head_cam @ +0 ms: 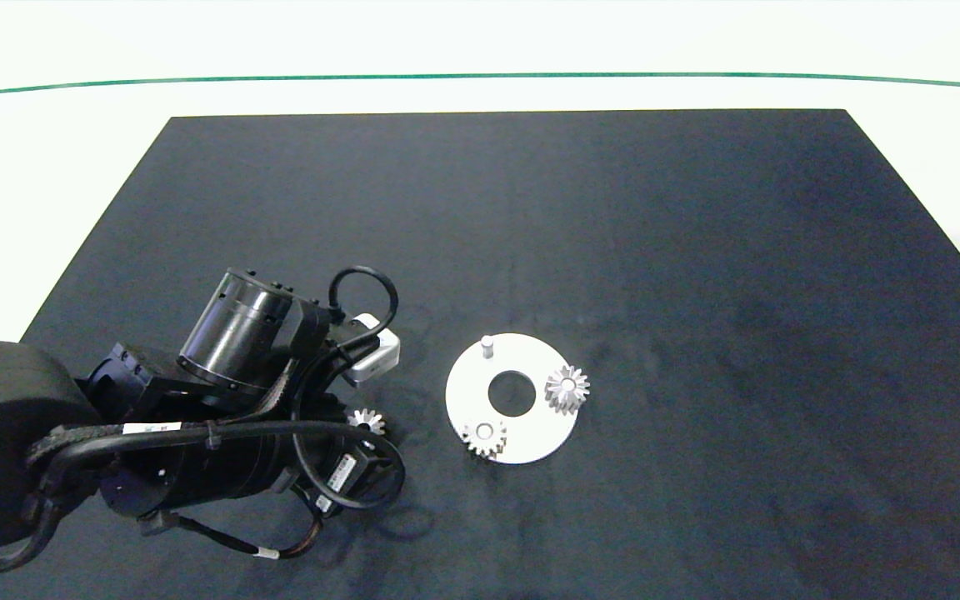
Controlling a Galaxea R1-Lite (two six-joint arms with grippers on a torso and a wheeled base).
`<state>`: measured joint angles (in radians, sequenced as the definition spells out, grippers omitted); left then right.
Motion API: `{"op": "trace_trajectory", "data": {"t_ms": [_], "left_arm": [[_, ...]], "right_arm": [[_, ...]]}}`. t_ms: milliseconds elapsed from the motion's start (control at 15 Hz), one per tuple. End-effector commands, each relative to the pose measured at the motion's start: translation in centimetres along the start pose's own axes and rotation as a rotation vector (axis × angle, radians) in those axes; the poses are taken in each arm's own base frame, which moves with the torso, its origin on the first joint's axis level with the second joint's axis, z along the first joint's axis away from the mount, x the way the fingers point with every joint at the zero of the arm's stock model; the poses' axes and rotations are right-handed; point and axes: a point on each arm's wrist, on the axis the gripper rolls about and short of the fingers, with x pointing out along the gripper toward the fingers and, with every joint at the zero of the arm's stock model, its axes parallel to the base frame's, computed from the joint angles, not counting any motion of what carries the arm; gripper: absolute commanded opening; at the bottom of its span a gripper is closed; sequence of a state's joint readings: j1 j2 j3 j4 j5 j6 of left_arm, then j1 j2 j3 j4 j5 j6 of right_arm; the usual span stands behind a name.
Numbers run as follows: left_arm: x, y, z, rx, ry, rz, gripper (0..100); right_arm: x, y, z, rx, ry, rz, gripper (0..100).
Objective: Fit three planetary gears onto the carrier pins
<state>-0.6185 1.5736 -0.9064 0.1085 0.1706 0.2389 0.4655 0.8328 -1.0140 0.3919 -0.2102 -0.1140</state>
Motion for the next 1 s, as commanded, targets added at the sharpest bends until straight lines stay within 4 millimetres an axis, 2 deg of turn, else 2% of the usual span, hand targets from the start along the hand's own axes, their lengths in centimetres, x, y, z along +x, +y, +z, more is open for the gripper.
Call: {"op": "trace_trajectory", "data": {"t_ms": [67,400,667,1000], "left_arm": [[0.1,0.0,0.0,0.004,0.002,0.001,69],[0.2,0.0,0.0,0.005,0.008,-0.001,59],[1.1,-0.2,0.1,0.008,0.018,0.036,51],[1.0,-0.3,0.2,0.013,0.010,0.034,41]], "right_arm": [[0.1,0.0,0.0,-0.002,0.004,-0.002,100],[-0.1,0.0,0.0,-0.002,0.000,-0.005,100],[-0.4,-0.1,-0.1,-0.002,-0.010,-0.005,100],[-0.4,-0.1,0.0,-0.005,-0.009,-0.002,100]]}}
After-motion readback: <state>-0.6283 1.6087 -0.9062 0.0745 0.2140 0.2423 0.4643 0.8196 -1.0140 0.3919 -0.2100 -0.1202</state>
